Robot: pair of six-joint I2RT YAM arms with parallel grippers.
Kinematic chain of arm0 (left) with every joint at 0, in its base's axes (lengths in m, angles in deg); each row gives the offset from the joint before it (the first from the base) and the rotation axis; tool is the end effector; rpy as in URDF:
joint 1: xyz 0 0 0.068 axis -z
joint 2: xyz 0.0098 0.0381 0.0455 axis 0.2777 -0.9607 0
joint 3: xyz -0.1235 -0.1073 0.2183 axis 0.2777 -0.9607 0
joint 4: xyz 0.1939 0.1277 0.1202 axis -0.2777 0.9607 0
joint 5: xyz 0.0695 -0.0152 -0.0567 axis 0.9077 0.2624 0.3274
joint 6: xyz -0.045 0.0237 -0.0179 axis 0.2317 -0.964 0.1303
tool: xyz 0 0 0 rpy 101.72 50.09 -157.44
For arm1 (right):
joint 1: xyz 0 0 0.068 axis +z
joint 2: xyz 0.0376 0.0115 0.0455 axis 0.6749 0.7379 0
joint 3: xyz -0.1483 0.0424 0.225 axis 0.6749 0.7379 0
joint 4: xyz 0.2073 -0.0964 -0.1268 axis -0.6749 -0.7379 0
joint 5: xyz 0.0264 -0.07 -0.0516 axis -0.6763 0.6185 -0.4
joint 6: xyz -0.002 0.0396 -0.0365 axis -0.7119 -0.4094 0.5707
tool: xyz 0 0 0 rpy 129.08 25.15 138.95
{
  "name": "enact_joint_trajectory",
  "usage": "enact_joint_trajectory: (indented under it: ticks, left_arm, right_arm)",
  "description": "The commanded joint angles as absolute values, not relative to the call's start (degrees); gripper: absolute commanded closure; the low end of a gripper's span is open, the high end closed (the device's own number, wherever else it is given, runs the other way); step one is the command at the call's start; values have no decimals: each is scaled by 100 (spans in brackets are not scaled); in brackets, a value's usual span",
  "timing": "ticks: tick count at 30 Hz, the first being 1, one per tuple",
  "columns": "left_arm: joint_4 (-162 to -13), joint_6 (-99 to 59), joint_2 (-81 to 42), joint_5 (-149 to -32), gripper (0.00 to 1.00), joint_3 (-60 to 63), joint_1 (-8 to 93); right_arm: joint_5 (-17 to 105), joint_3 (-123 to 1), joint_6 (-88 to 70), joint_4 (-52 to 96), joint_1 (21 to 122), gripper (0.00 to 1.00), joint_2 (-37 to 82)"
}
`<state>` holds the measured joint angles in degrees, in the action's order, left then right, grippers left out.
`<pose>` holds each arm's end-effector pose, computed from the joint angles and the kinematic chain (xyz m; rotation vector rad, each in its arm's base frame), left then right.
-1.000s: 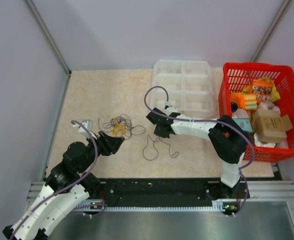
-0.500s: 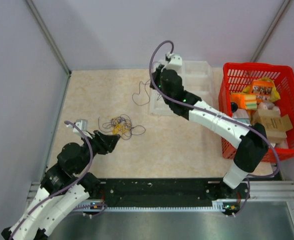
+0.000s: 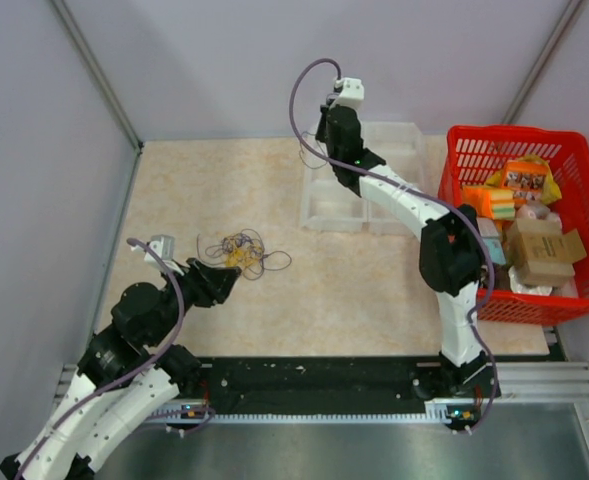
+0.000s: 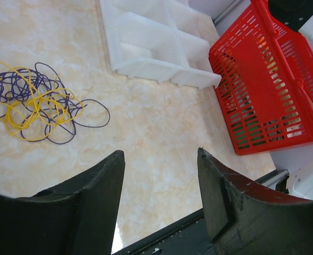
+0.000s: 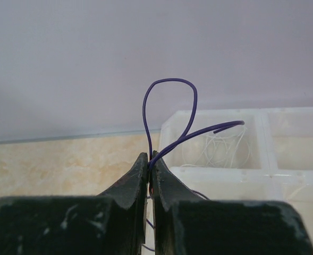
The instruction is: Untangle the cables
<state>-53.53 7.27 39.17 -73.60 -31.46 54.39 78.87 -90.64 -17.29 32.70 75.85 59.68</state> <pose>0.0648 -0.0444 0.3196 -0.1198 1.8119 -0.8467 0.4283 0.2628 0.3447 0.1129 1.6163 0.2696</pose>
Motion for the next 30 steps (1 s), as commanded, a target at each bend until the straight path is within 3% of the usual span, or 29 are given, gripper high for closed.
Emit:
enact_joint_trajectory:
  ticks: [1, 9, 15, 23, 29, 30]
  left_arm:
    - [-5263, 613, 4004, -7302, 39, -2863, 5436]
    - [-5184, 612, 3986, -7302, 37, -2802, 5436]
    - [-5034, 586, 3995, -7258, 37, -2565, 5436]
    - [-4911, 691, 3995, -7223, 38, -2450, 5436]
    - [-4788, 779, 3907, -7258, 38, -2266, 5436]
    - [-4796, 788, 3899, -7267, 38, -2265, 5436]
  right_arm:
    - [8076, -9350, -1573, 3294, 7479, 100, 6088]
    - [8032, -9015, -1600, 3364, 7251, 100, 6404]
    - [7645, -9603, -1485, 2654, 7057, 100, 7028]
    - [7689, -8813, -1627, 2592, 7039, 100, 6853]
    - [7540, -9471, -1555, 1170, 6969, 92, 6941]
    - [7548, -9568, -1573, 862, 6960, 86, 6924]
